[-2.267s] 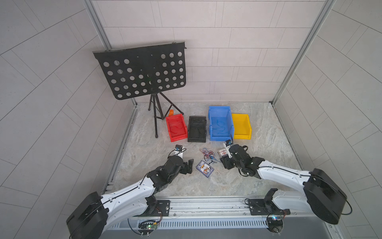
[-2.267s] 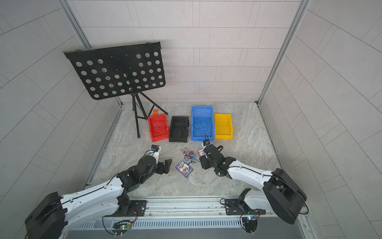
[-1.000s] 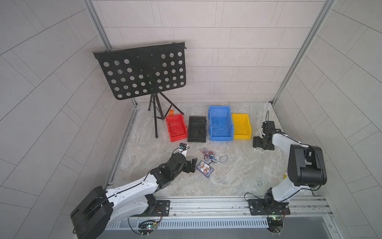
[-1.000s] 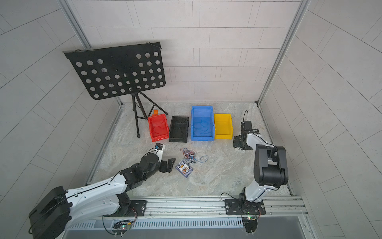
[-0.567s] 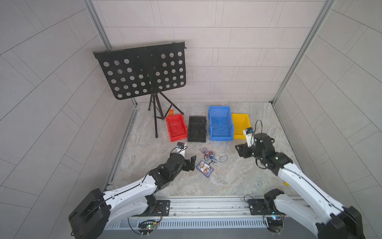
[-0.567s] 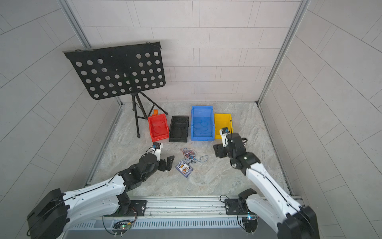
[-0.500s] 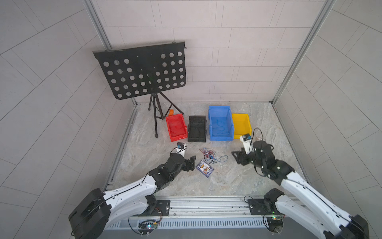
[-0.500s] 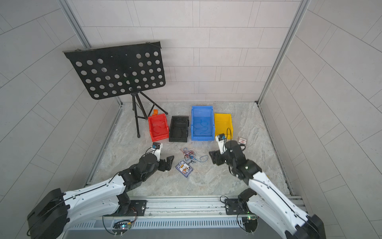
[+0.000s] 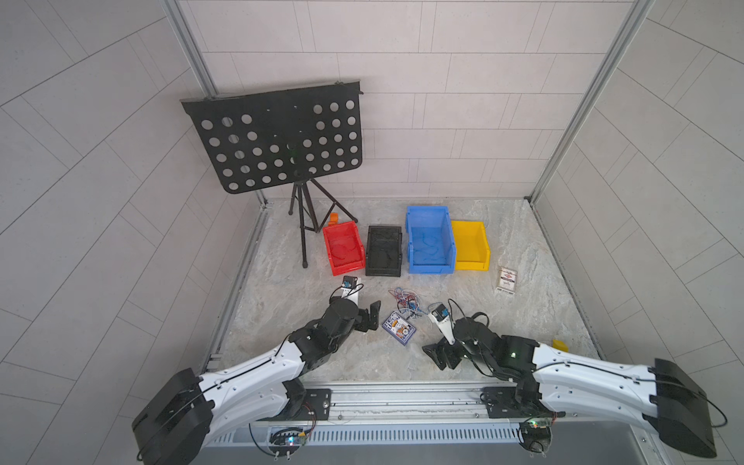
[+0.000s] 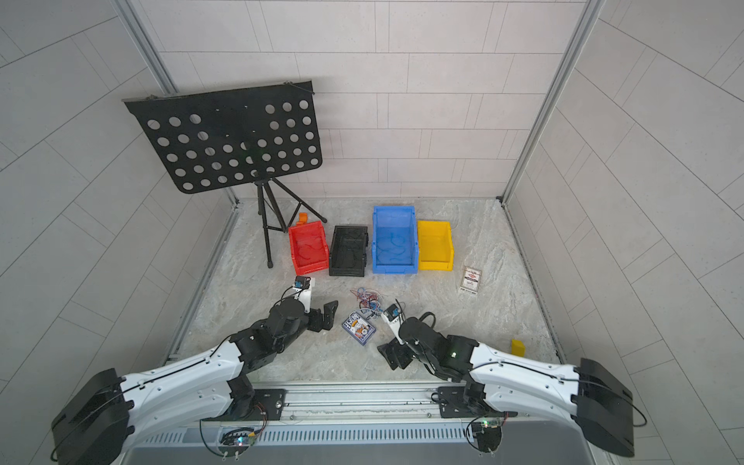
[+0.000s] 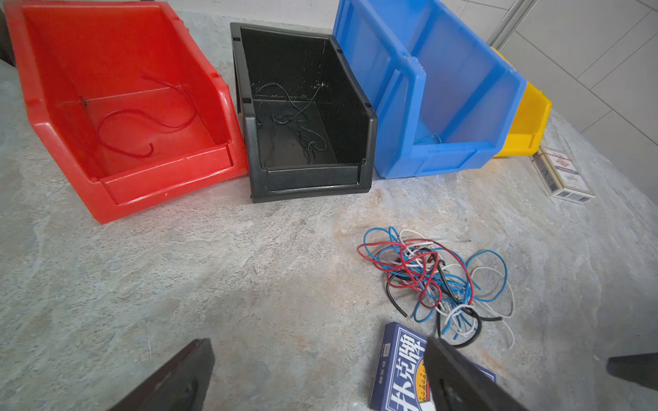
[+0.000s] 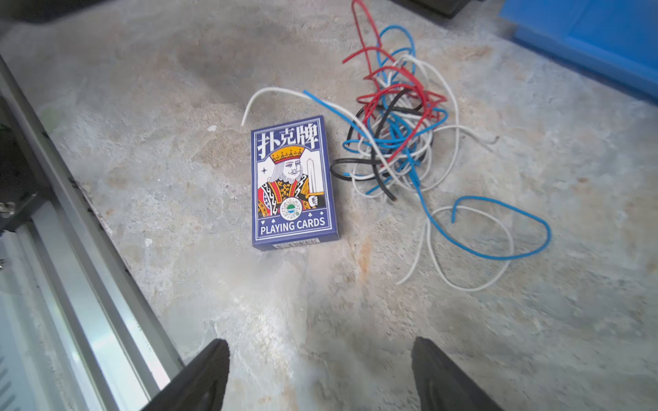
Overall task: Untangle and sort cables by color
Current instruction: Pick up the distractor from the center of the board.
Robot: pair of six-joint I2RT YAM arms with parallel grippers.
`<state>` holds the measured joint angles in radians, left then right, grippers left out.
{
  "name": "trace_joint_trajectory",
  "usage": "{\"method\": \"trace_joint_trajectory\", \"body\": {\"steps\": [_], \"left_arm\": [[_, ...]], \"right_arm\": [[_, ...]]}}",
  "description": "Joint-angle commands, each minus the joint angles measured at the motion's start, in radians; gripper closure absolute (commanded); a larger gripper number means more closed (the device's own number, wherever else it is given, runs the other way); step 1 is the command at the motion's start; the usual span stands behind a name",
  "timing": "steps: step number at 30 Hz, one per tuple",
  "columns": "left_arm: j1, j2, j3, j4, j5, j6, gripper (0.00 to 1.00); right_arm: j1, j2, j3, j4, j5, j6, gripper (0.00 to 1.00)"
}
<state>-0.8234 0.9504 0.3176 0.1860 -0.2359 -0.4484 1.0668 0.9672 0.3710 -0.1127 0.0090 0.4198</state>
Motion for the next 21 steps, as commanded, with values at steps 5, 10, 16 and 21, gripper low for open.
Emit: {"method": "trace_joint_trajectory", "body": {"steps": [5,10,16,21], "left_arm": [[-0.003,-0.022,-0.018,0.001,-0.007,0.021,0.0],[-0.003,0.005,-0.015,0.006,0.002,0.025,0.0],[-0.002,0.021,-0.015,0.006,-0.003,0.025,0.0],[-0.002,0.018,-0.014,0.004,0.006,0.026,0.0]], "right_arm": [[0.054,0.256,0.107,0.139,0.101,-0.042,0.11],[0.053,0.37,0.123,0.204,0.125,-0.05,0.09],[0.025,0.503,0.156,0.279,0.099,-0.066,0.08],[-0.026,0.612,0.201,0.318,0.034,-0.103,0.23]]}}
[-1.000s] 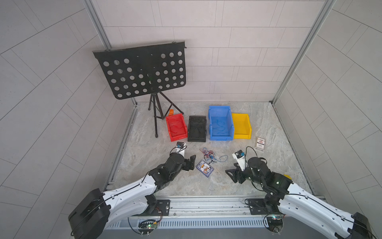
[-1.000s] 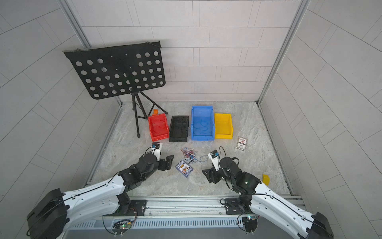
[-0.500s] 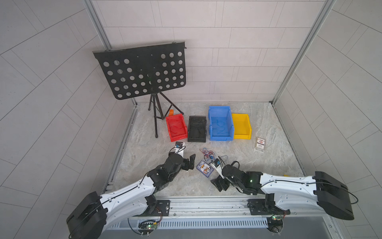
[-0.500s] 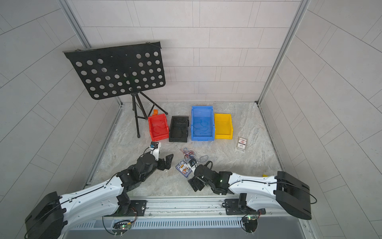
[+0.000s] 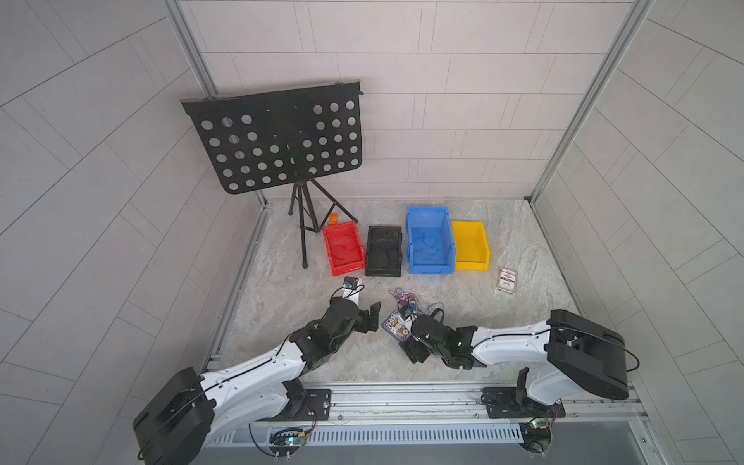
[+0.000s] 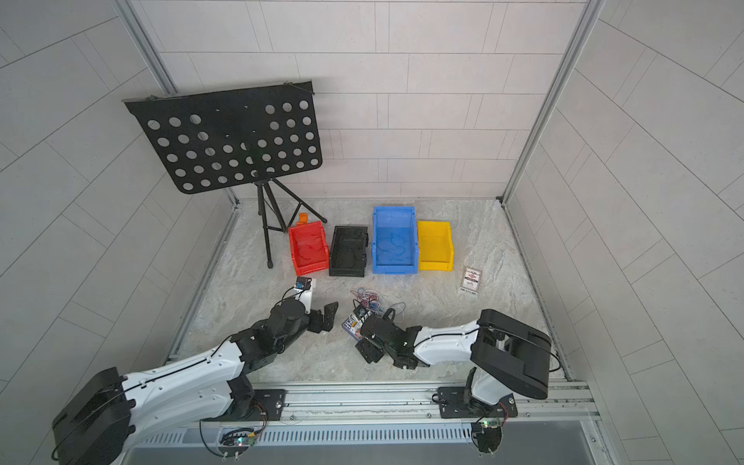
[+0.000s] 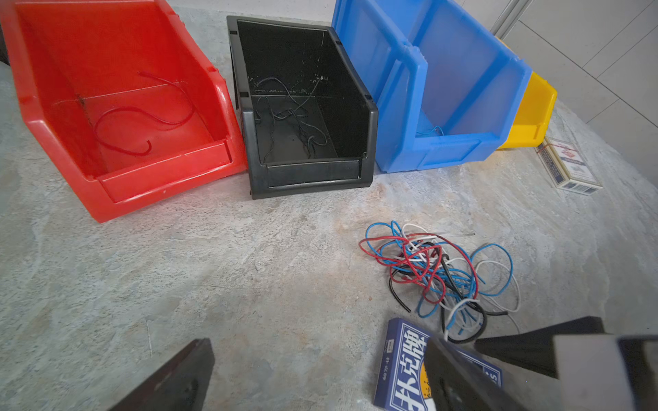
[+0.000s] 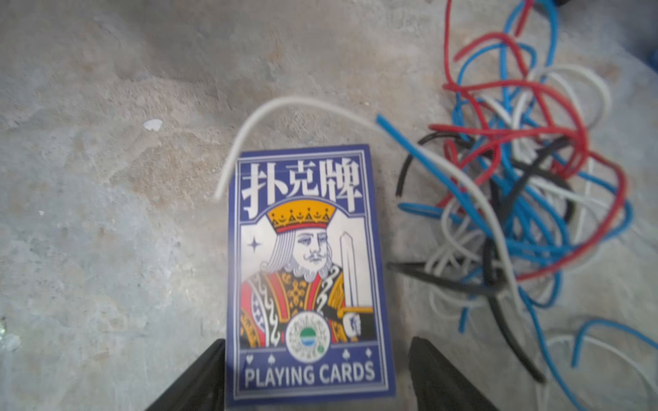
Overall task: Untangle and sort cables by color
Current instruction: Pick up the distractor from the center of the board.
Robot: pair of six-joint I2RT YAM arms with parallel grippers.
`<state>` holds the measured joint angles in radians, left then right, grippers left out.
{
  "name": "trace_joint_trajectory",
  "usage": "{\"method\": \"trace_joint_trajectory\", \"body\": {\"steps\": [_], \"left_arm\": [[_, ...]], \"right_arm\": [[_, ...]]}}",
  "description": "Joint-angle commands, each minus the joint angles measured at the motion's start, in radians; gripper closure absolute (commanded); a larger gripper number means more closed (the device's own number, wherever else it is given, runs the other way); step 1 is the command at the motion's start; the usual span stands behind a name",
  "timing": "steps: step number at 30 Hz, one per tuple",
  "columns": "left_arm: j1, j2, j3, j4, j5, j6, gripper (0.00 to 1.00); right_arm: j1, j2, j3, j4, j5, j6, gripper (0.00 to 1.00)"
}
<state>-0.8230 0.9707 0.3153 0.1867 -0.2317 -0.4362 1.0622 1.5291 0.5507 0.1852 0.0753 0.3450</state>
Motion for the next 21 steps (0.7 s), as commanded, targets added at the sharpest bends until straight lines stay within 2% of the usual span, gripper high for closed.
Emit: {"method": "trace_joint_trajectory", "body": {"steps": [1,4,8,10,14,16,19,21], "left_arm": [[-0.002,-0.001,-0.012,0.001,0.0,0.014,0.0],[-0.002,-0.006,-0.013,-0.003,-0.003,0.014,0.0],[-0.002,-0.018,-0.015,-0.013,-0.01,0.013,0.0],[-0.002,-0.023,-0.016,-0.011,-0.013,0.011,0.0],[0.0,-0.018,-0.016,-0.01,-0.019,0.007,0.0],[0.002,-0.014,-0.016,-0.009,-0.013,0.004,0.0],[0.004,-0.007,-0.014,0.0,0.001,0.001,0.0],[0.005,-0.003,-0.006,-0.002,0.018,0.0,0.0]], "right_arm": [[-0.022,0.061,0.026,0.027,-0.034,-0.034,0.24],[-0.027,0.082,0.04,0.038,-0.05,-0.037,0.28],[-0.028,0.103,0.068,-0.011,-0.055,-0.038,0.5],[-0.025,0.069,0.063,-0.023,-0.065,-0.032,0.61],[-0.03,-0.125,0.007,-0.069,-0.119,0.003,0.67],[-0.047,-0.243,-0.013,-0.133,-0.142,0.016,0.67],[-0.118,-0.443,-0.04,-0.245,-0.19,0.035,0.66],[-0.181,-0.579,-0.041,-0.348,-0.162,0.03,0.66]]}}
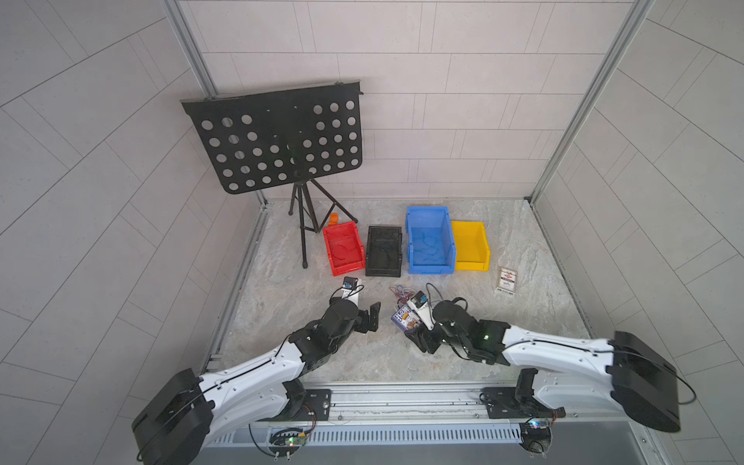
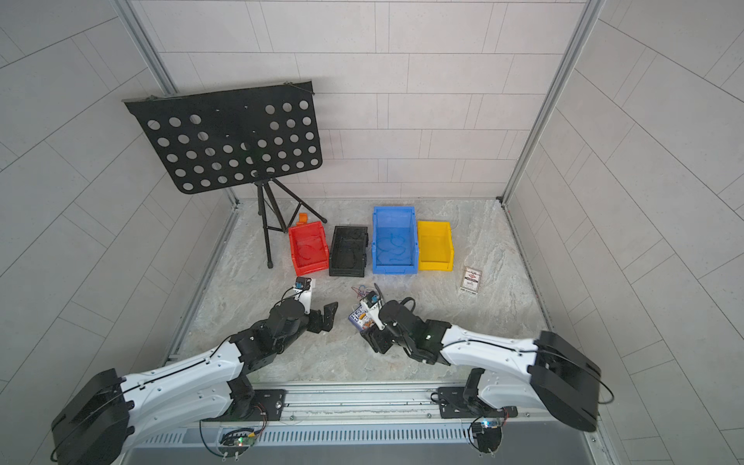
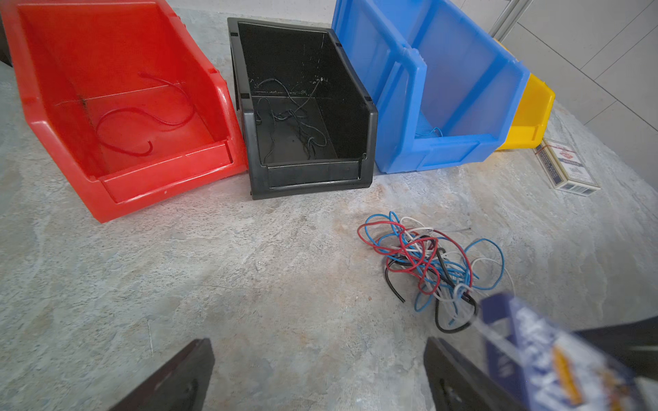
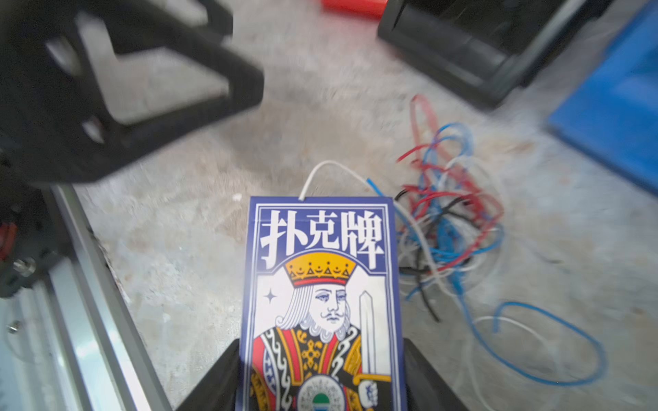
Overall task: Untangle and sort cables by color
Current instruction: Pick up the distractor from the center of the board, then place the distractor at the center of the board.
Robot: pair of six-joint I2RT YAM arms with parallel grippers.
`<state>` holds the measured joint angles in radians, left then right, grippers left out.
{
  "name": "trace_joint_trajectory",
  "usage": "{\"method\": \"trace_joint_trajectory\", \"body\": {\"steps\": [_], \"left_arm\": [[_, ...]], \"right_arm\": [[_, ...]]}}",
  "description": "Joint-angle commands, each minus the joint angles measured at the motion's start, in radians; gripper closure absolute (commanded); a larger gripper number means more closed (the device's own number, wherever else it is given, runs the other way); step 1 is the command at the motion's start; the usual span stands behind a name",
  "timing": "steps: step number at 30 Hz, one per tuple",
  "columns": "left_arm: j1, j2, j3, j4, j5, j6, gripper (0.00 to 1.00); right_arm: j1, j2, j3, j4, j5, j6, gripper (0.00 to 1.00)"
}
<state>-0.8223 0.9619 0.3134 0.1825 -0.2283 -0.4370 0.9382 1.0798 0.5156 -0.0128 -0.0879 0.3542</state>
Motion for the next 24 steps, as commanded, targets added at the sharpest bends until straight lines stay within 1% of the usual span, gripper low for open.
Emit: {"method": "trace_joint_trajectory", "body": {"steps": [1,3,5,6,8,10,11,12,13,15,16,18,20,24], "left_arm": [[0.004,0.01,0.002,-0.005,0.022,0.001,0.0],[0.003,0.015,0.024,-0.039,0.041,0.009,0.0],[0.002,0.029,0.044,-0.061,0.055,0.016,0.0],[0.001,0.034,0.048,-0.062,0.061,0.018,0.0],[-0.001,0.044,0.051,-0.059,0.077,0.022,0.01],[-0.001,0.048,0.05,-0.059,0.087,0.025,0.01],[-0.001,0.051,0.051,-0.058,0.091,0.024,0.01],[-0.003,0.053,0.05,-0.058,0.093,0.025,0.01],[-0.001,0.057,0.052,-0.059,0.1,0.024,0.01],[-0.001,0.072,0.062,-0.07,0.115,0.025,0.01],[-0.003,0.08,0.07,-0.081,0.12,0.026,0.01],[-0.002,0.094,0.072,-0.076,0.131,0.029,0.01],[-0.002,0.105,0.073,-0.072,0.119,0.033,0.01],[-0.002,0.122,0.078,-0.074,0.11,0.038,0.01]], "right_arm": [[-0.106,-0.203,-0.003,-0.202,0.013,0.018,0.66],[-0.252,-0.312,0.005,-0.272,-0.003,0.014,0.66],[-0.471,-0.362,0.012,-0.303,-0.034,-0.003,0.68],[-0.578,-0.352,0.013,-0.303,-0.066,-0.012,0.69],[-0.829,-0.27,0.036,-0.287,-0.186,-0.031,0.69],[-0.998,-0.169,0.051,-0.242,-0.216,-0.028,0.7],[-1.067,-0.117,0.06,-0.211,-0.217,-0.012,0.71],[-1.098,-0.075,0.069,-0.189,-0.208,0.003,0.72],[-1.115,-0.028,0.085,-0.165,-0.167,0.014,0.72],[-1.115,0.068,0.102,-0.113,-0.081,0.01,0.73],[-1.115,0.125,0.149,-0.126,-0.052,-0.01,0.72],[-1.115,0.234,0.228,-0.204,-0.038,-0.062,0.71],[-1.117,0.311,0.264,-0.228,-0.018,-0.083,0.67],[-1.117,0.354,0.289,-0.235,0.027,-0.108,0.56]]}}
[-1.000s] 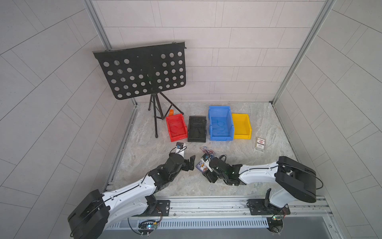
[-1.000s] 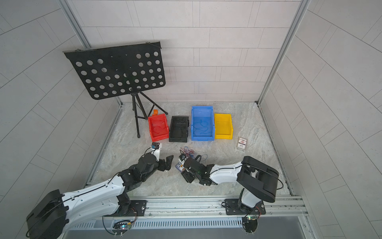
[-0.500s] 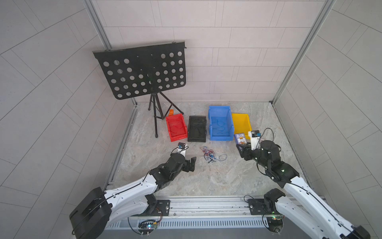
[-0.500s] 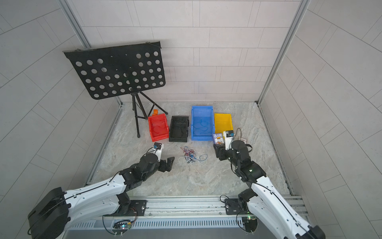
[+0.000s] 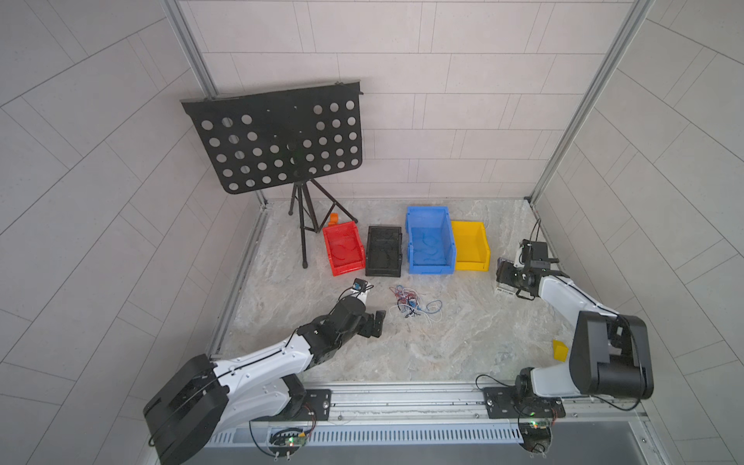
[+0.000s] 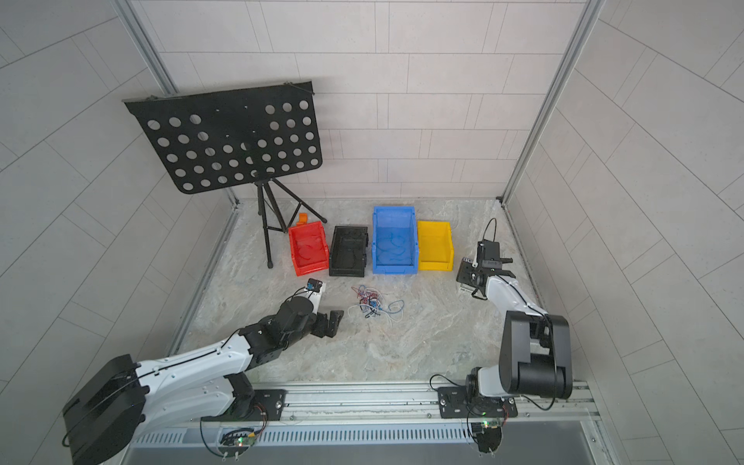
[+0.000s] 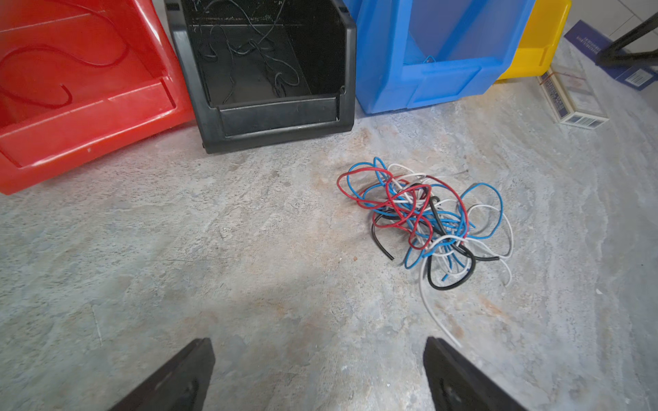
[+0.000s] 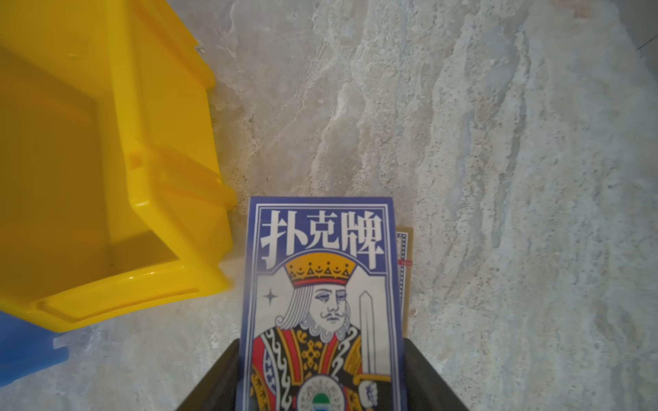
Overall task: Untangle and sort cables by color
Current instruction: Place the distractor at the center of the board.
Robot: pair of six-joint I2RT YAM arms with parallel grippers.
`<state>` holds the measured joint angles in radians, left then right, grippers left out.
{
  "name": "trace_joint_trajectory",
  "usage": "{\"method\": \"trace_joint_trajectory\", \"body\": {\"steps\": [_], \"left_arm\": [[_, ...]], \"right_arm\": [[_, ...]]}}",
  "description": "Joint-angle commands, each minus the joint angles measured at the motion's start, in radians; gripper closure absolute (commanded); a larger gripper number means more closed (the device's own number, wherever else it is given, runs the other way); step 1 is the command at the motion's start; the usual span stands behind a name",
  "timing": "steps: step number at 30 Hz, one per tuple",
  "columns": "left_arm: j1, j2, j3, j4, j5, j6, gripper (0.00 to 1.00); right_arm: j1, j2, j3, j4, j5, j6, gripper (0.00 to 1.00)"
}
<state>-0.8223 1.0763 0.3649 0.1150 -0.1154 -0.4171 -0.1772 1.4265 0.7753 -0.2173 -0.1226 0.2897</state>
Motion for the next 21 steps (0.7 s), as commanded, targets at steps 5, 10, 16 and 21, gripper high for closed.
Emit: {"method": "trace_joint_trajectory", "body": {"steps": [5,10,16,21], "left_arm": [[-0.003,0.035,0.038,-0.002,0.009,0.027,0.01],[-0.003,0.055,0.046,-0.005,0.009,0.031,0.01],[-0.014,0.092,0.054,0.069,0.005,0.048,0.0],[-0.104,0.182,0.118,0.122,-0.121,0.105,0.0]], "right_arm": [[-0.001,0.078,0.071,-0.057,0.075,-0.066,0.47],[-0.003,0.145,0.109,-0.103,0.051,-0.081,0.29],[0.005,0.014,0.08,-0.1,0.043,-0.073,0.2],[0.118,-0.205,0.043,-0.137,0.02,-0.075,0.15]]}}
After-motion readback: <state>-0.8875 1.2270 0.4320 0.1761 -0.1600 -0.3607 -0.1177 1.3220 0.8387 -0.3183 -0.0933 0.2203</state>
